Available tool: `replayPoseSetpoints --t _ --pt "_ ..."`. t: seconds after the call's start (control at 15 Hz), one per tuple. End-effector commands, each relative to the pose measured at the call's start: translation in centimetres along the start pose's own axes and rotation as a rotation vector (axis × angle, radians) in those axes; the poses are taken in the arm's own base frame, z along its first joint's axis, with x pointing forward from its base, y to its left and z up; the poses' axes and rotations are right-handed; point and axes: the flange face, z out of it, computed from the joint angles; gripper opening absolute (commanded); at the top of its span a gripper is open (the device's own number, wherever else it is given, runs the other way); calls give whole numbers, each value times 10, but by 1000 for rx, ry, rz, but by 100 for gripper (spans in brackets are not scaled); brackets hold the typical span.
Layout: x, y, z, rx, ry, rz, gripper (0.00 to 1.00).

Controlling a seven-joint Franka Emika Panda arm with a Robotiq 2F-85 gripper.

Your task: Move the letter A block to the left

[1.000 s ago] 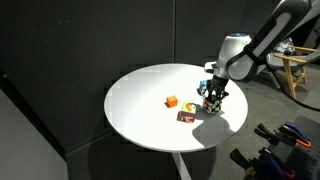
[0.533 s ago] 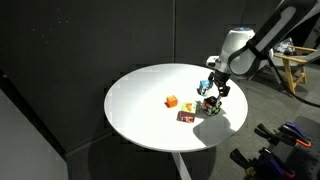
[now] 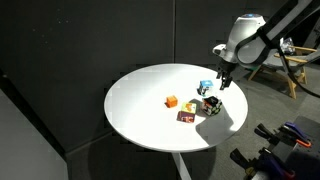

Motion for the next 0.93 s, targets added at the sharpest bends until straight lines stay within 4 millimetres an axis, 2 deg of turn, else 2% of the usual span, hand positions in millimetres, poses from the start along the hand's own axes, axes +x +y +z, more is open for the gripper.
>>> replayPoseSetpoints --t 0.0,0.47,0.6,0.67,0.73,0.87 --pt "-13 3 -19 -31 -8 136 100" --pt "-21 0 -32 -12 -8 340 100" --pt "-21 -2 -34 -3 -18 349 100" --pt "-20 -3 -33 -8 -9 275 100" --pt "-17 1 -25 -11 -16 309 100" --pt "-16 -1 -26 -10 -15 294 100"
